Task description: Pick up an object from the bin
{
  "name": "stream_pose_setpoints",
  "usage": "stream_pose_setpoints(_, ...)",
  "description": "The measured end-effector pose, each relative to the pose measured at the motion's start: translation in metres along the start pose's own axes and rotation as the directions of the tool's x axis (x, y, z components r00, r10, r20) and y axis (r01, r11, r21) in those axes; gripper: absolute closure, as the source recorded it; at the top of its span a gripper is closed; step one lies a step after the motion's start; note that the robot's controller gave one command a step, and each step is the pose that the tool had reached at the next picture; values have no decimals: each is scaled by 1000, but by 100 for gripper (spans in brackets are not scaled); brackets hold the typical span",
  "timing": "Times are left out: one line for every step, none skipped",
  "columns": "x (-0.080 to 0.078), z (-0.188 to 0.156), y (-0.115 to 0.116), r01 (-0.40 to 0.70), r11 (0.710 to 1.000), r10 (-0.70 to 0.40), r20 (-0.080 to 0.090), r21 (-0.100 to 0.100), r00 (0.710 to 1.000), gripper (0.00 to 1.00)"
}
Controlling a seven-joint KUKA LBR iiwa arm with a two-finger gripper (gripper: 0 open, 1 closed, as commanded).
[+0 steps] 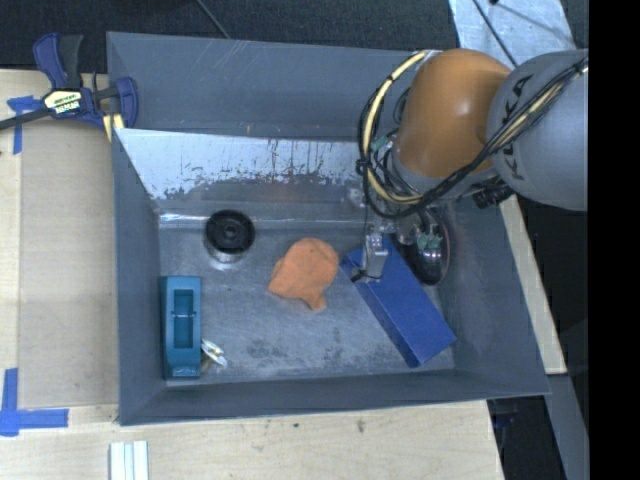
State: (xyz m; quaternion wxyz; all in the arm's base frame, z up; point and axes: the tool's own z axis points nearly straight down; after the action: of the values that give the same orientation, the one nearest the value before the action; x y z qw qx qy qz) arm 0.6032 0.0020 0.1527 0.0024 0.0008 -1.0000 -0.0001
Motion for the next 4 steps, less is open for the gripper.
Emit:
stream_pose_setpoints(-2, -5, 0, 0, 1000, 0, 8, 0, 1000, 0)
stream_pose_setpoints(-15, 47, 30, 14, 1000, -14, 15, 0, 1000, 0)
stream_pose_setpoints(-1, 80, 42, 59, 998, -59, 12, 0, 998, 100)
stream_pose_setpoints(-1, 80, 42, 59, 998, -59, 12, 0, 998, 100)
